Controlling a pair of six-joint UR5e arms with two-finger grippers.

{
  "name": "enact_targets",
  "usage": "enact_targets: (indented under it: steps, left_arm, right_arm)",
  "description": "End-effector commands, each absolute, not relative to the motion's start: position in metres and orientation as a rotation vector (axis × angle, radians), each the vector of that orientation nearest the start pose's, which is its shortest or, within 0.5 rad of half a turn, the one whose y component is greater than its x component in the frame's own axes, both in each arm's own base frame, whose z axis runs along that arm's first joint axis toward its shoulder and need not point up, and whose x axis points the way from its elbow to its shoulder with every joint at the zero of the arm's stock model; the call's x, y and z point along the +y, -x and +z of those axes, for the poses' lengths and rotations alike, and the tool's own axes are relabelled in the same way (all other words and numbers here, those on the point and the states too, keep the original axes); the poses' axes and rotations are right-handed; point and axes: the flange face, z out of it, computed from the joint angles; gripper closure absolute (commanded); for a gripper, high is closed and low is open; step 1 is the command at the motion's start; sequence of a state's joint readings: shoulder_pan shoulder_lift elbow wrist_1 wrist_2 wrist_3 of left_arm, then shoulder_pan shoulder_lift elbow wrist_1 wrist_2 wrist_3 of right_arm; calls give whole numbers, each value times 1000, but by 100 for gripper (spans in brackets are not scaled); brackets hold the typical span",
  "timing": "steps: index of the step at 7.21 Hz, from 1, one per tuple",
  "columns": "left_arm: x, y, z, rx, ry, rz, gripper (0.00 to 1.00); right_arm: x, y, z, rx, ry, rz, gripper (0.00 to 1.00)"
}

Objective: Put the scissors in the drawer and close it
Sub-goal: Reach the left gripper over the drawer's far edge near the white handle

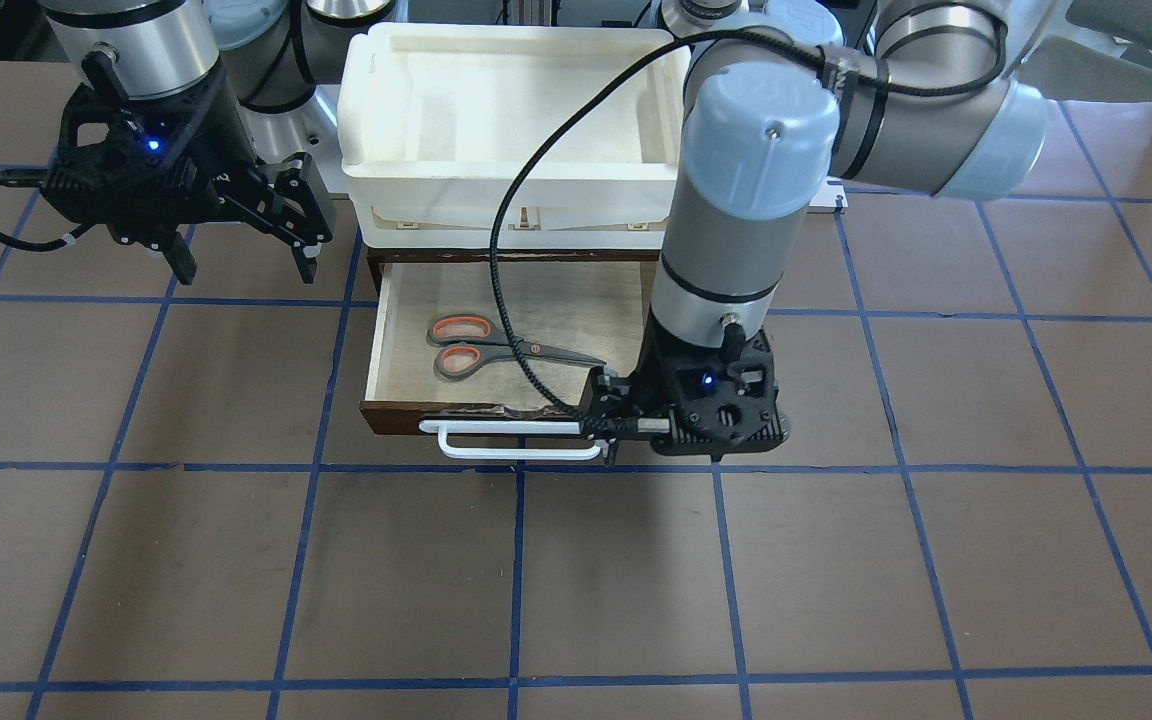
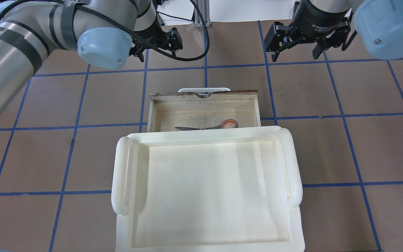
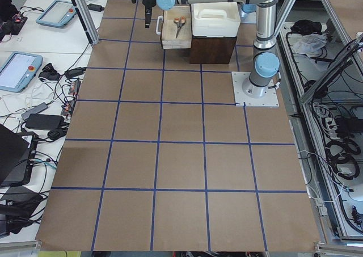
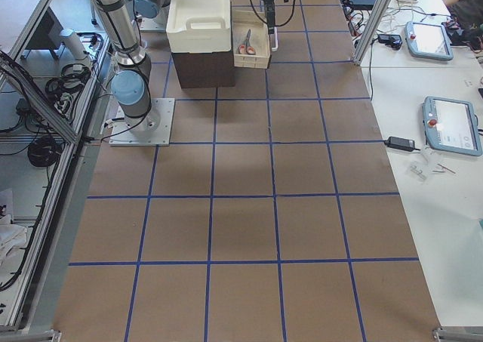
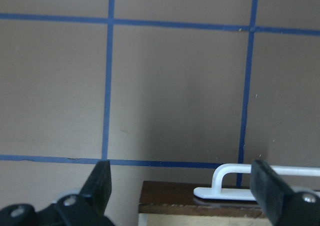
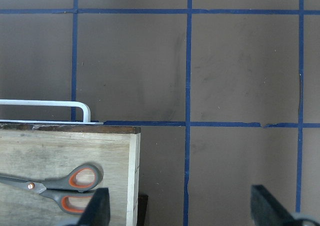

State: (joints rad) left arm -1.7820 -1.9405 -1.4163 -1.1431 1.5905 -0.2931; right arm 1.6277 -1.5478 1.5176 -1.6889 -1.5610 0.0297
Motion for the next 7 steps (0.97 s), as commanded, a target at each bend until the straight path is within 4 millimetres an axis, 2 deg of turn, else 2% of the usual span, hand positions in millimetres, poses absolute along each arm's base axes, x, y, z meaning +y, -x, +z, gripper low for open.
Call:
enact_targets:
  steps: [1,2,4,6,7]
  left_arm:
    - [-631,328,355,3164,104,-314,0]
    - [-637,338,329,3162,79,-278,0]
    - [-638,370,308,3168,18,-281,0]
    - [-646,374,283,3154,-117,-238,0]
    - [-646,376,274,3159,-124,-213,0]
  right_arm:
    - [-506,-163,513,3121,77,-220,0]
    - [-505,-163,511,3121,80,-203,0]
    - [-505,-163,510,3123,104,-192,0]
    - [-504,-163,509,3124,111,-189,0]
    - [-504,-163,510,3122,111,-192,0]
